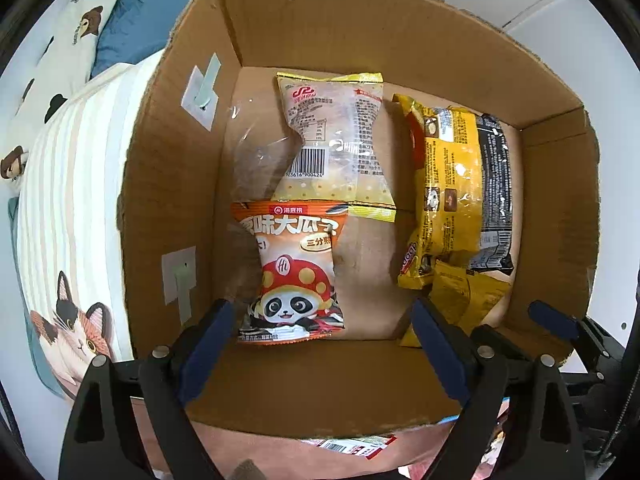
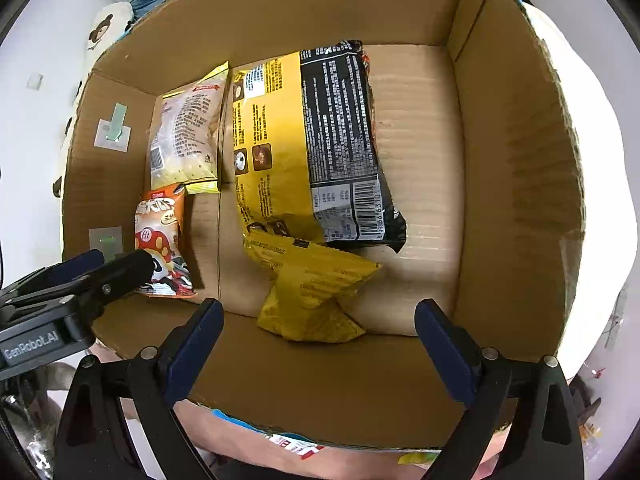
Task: Organize snacks
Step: 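Carry both bags into the cardboard box and open both tools, then withdraw both tools from the box back toward the snacks, then grasp the red-white strip packet with left tool while right tool grasps candy bag, then lower both packets into the cardboard box and open both tools, then withdraw both tools from the box back toward the snacks, then grasp the brown shrimp cracker pack with left tool while right tool grasps white wafer pack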
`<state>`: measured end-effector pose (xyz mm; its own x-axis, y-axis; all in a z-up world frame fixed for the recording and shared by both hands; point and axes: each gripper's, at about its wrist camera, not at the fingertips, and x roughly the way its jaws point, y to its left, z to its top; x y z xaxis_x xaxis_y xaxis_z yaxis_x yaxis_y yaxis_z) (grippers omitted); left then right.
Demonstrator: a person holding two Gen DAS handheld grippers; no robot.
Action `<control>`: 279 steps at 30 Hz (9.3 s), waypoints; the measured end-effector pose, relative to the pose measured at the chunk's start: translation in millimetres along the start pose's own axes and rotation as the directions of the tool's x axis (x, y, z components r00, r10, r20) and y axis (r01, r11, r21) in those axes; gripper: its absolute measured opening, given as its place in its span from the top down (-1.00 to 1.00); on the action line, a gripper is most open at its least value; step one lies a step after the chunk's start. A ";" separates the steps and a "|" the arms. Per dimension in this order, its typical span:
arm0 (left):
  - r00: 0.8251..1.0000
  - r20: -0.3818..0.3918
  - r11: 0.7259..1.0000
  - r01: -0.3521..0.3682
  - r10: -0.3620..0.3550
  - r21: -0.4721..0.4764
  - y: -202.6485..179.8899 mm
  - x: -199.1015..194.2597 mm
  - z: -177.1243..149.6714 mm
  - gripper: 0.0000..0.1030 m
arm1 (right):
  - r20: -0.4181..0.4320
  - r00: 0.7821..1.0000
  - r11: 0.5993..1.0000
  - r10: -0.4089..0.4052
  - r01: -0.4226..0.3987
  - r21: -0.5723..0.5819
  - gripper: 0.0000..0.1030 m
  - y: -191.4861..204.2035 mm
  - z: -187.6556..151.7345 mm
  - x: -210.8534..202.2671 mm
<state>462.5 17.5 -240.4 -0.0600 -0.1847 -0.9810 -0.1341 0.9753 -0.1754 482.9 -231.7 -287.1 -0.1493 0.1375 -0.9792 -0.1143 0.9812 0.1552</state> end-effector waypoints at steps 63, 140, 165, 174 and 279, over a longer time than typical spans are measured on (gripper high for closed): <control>0.972 -0.058 0.860 0.174 -0.229 -0.479 14.2 136.5 -220.8 -0.75 | 0.108 0.992 0.863 0.067 -0.112 0.493 -0.92 -191.1 -262.6 56.1; 0.921 0.385 0.982 -0.013 -0.062 0.189 -41.6 -121.5 -183.9 0.04 | 0.422 0.857 0.953 0.297 -0.294 -0.072 -0.05 -16.7 -197.9 -108.3; 0.999 0.009 0.970 -0.054 0.053 0.239 -58.0 13.5 14.3 -0.10 | 0.171 0.984 0.995 0.050 -0.064 0.076 -0.41 -50.5 -4.5 -33.0; 0.999 0.044 0.990 0.018 -0.024 0.137 -38.4 9.8 11.9 -0.90 | 0.153 0.988 0.998 0.032 -0.040 0.050 -0.87 -42.1 1.5 -28.3; 0.982 0.131 0.977 -0.115 0.140 -0.181 73.9 95.0 -207.8 -0.03 | 0.119 0.992 0.994 0.030 -0.017 -0.107 -0.11 62.8 -187.3 126.6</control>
<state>241.3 46.9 -329.3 0.0519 -0.0293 -0.9982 -0.3032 0.9519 -0.0437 272.9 -178.1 -376.8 -0.0347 0.1816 -0.9828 -0.2160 0.9587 0.1848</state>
